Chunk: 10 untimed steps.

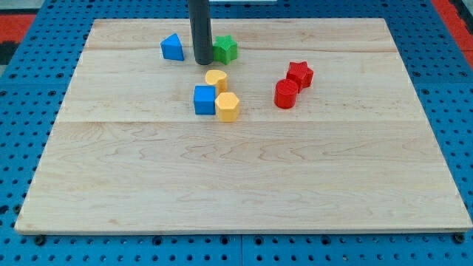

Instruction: Slide the yellow heart towards bottom left

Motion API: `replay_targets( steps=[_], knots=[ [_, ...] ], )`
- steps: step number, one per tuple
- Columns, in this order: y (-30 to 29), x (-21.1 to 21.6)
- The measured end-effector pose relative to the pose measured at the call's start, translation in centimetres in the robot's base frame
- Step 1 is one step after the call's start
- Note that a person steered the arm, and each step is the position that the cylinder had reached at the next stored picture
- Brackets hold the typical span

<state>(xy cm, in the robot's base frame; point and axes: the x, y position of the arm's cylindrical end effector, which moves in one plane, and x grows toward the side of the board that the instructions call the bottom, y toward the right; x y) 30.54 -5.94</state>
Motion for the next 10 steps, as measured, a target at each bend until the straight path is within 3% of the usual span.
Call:
replay_targets(
  steps=[3,4,7,9,10],
  knots=[
    [4.9,0.8],
    [3.9,3.9],
    [-9.7,13.0],
    [-11.8,14.4],
    [-16.1,13.9]
  ],
)
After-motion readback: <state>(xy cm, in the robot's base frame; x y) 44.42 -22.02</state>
